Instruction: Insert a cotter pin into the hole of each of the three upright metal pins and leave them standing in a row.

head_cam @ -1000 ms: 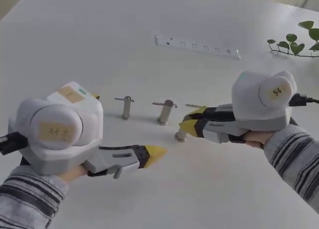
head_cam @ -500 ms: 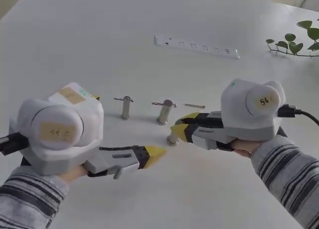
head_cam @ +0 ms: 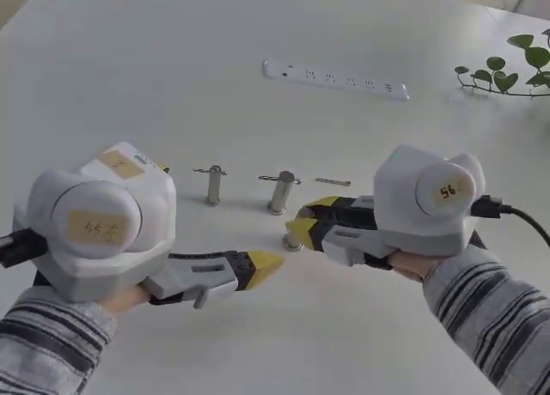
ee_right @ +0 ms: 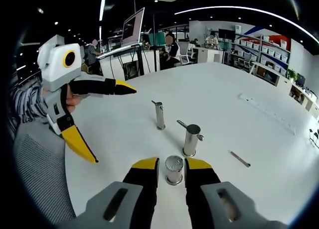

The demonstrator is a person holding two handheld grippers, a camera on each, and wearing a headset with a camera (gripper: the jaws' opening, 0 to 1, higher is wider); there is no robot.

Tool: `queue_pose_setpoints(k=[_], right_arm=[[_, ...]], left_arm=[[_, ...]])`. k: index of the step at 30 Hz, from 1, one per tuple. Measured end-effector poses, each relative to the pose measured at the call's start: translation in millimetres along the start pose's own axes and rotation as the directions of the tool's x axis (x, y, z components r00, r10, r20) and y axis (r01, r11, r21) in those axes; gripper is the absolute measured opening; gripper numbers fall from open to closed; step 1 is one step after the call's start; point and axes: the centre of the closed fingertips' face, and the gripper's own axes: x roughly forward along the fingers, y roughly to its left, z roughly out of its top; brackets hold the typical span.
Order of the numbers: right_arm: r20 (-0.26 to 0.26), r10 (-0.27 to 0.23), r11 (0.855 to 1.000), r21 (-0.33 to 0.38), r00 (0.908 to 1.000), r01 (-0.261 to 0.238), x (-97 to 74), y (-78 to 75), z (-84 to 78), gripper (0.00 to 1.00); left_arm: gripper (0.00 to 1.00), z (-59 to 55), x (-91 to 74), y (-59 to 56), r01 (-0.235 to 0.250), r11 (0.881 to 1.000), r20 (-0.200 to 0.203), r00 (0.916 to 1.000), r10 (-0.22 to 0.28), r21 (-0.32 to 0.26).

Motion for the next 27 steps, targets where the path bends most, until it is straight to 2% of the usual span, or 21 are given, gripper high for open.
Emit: queue_pose_setpoints(k=[7,11,16,20,24,27], right_arm=[[0.021,0.009,1.0,0.028,0.9997,-0.009,-8.7,-2.7,5.7,0.2],[0.011,0.039,0.998,0.055,0.9992,-0.039,-16.3,-3.7,4.1,0.23],[0.004,0.052,0.996,0.065,0.9986,-0.053,-27.3,-8.6,3.1,0.23],[-0.023,0.05,0.998,0.041,0.9985,-0.05,-35.3,-21.1,0.6,0.23],[-0.058,0.032,0.999,0.017,0.9978,-0.031,-40.1,-40.4,-0.9,0.23],[-0.082,0.031,0.999,-0.002,0.9961,-0.032,-40.7,-52.0,-0.8,0.22]], left_arm=[[0.98,0.2,-0.1,0.4,-0.003,1.0,0.001,1.0,0.003,-0.001],[0.98,0.7,0.2,0.6,-0.005,1.0,0.003,1.0,0.005,-0.001],[0.99,3.2,0.4,0.5,-0.007,1.0,0.015,0.9999,0.007,0.007],[0.99,3.7,0.7,0.5,-0.008,1.0,0.019,0.9998,0.008,0.005],[0.99,3.0,0.9,0.7,-0.008,1.0,0.017,0.9998,0.008,-0.002],[0.99,3.1,1.5,-0.3,0.011,0.999,0.024,0.9997,-0.01,-0.048]])
